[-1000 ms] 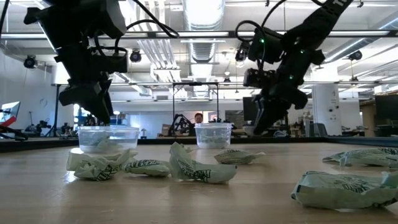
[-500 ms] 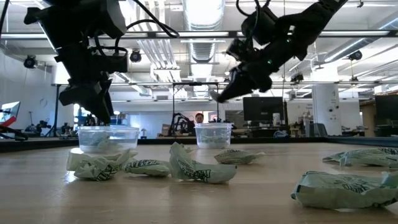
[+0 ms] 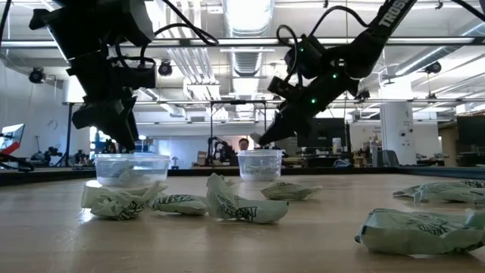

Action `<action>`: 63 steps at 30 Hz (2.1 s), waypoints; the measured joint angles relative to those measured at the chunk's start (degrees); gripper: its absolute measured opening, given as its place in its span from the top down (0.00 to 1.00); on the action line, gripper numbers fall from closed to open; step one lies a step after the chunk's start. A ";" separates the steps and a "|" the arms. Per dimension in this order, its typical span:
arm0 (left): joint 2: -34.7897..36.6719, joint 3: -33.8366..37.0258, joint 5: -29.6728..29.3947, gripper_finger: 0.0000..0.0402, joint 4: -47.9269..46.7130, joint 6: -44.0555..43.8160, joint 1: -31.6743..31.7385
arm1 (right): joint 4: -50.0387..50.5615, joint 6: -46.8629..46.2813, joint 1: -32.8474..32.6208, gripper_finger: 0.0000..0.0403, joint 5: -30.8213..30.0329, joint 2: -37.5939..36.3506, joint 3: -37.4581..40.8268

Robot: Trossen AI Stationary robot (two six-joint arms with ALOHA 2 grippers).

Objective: Pick and place items into bin
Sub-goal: Put the stevia packet into the small transparent container, then put the stevia packet into the large transparent container

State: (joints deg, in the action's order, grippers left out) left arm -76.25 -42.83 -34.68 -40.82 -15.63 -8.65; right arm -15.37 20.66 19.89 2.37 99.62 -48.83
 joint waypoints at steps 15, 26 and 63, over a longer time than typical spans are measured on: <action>0.00 0.04 0.01 0.60 0.07 0.00 -0.01 | 0.51 -3.73 0.01 0.83 -0.24 -0.12 -0.29; 0.00 -2.36 0.04 0.60 0.15 1.26 0.00 | 5.43 0.27 -1.55 0.70 -1.11 -6.90 -0.29; -22.88 -11.27 24.45 0.60 32.20 34.65 5.61 | 40.45 -14.09 -5.41 0.81 -0.68 -18.68 0.58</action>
State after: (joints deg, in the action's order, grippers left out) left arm -99.13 -54.10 -10.23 -8.62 19.01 -3.03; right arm 25.08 6.57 14.48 1.69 80.95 -48.25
